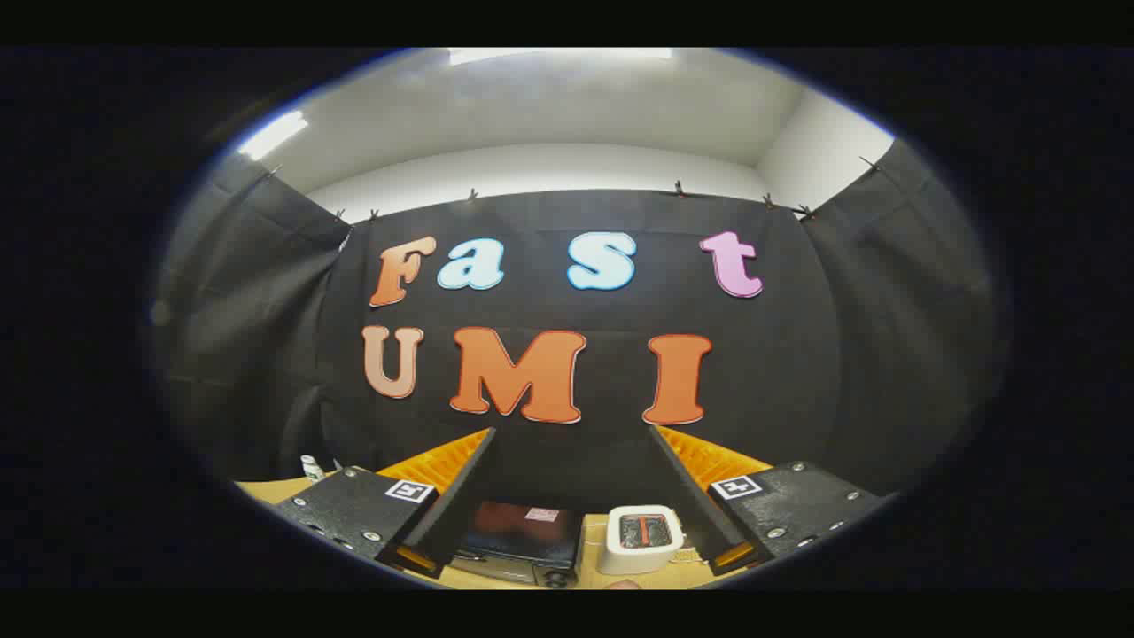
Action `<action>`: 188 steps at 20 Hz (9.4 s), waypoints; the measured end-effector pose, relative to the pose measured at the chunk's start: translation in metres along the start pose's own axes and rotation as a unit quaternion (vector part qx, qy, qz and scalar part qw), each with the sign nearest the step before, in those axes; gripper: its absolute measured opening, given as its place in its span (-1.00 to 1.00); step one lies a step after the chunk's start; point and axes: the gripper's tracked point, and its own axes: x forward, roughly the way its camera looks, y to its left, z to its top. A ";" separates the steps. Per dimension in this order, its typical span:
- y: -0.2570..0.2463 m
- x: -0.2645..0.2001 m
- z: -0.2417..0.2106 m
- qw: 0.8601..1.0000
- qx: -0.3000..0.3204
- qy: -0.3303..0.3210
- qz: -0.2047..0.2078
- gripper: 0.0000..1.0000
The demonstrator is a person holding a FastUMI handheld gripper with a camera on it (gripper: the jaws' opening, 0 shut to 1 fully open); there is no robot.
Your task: Open the toaster oven, put the food inside, and close the toaster oven door.
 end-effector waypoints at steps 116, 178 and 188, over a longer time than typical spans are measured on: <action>-0.043 -0.172 -0.300 0.898 0.017 0.439 -0.004 0.86; 0.185 -0.047 -0.339 0.827 0.443 0.346 -0.008 -0.39; 0.176 0.005 -0.388 0.795 0.524 0.295 -0.086 -0.39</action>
